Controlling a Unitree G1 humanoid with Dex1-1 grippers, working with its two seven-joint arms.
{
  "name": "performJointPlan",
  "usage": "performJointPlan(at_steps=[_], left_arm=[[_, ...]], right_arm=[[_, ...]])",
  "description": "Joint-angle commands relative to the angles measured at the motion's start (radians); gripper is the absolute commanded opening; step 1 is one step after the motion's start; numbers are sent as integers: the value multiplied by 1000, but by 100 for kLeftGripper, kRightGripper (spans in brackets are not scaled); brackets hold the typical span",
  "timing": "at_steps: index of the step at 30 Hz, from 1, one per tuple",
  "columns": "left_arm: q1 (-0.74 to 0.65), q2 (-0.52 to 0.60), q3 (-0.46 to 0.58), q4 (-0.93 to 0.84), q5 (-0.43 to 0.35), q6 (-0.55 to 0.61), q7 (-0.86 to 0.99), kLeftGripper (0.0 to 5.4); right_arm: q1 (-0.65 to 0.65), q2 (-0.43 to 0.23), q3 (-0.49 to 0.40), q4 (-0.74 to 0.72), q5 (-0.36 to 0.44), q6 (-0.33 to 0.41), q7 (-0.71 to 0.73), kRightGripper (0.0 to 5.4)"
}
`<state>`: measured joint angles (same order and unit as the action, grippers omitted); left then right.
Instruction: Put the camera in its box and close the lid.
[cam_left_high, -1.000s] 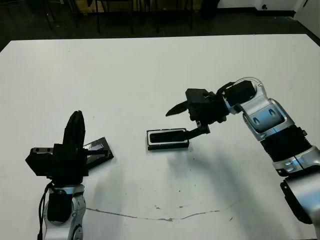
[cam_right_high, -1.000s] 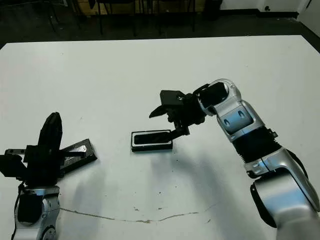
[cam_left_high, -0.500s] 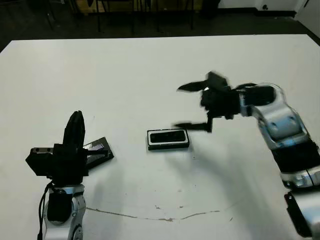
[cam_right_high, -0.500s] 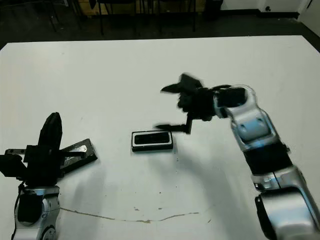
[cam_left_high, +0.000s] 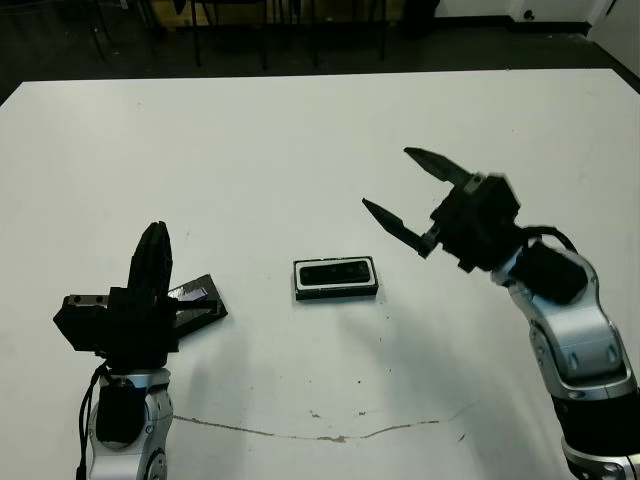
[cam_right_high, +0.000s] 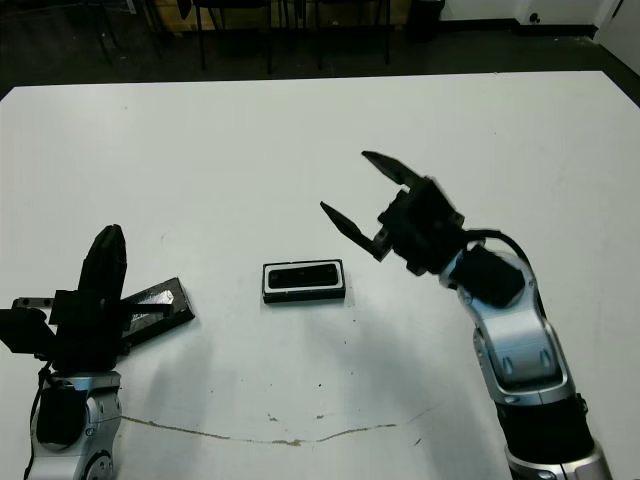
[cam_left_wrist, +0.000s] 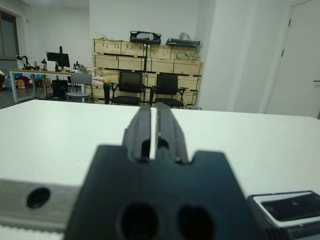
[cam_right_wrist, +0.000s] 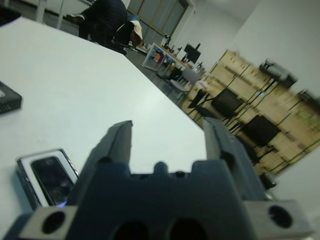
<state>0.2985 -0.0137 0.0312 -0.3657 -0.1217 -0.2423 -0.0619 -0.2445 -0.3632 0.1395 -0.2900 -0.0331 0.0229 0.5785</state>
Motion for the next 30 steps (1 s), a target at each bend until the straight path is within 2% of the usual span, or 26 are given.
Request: performJointPlan(at_steps=[1,4,8,14,22,30], left_arm=[[11,10,6,12,2,10,-4,0],[9,14,10,15,-3,9,-11,0],[11,10,14,10,-1,16,-9,0],[9,9,14,9,-7,19,-12,0],[11,10,14,10,-2,18,-13,0],[12,8,15,14,3,10,-10,0]], right_arm=[[25,-16,39,36,-67,-59,-27,236],[28,-13,77,46,-141,-91,-61,182],[29,-10,114,45,-216,-97,-90,109],[28,-7,147,47,-275,-89,-107,1],[46,-32,176,22,-300,-40,-60,1],[91,-49,186,31,-284,-64,-43,1]])
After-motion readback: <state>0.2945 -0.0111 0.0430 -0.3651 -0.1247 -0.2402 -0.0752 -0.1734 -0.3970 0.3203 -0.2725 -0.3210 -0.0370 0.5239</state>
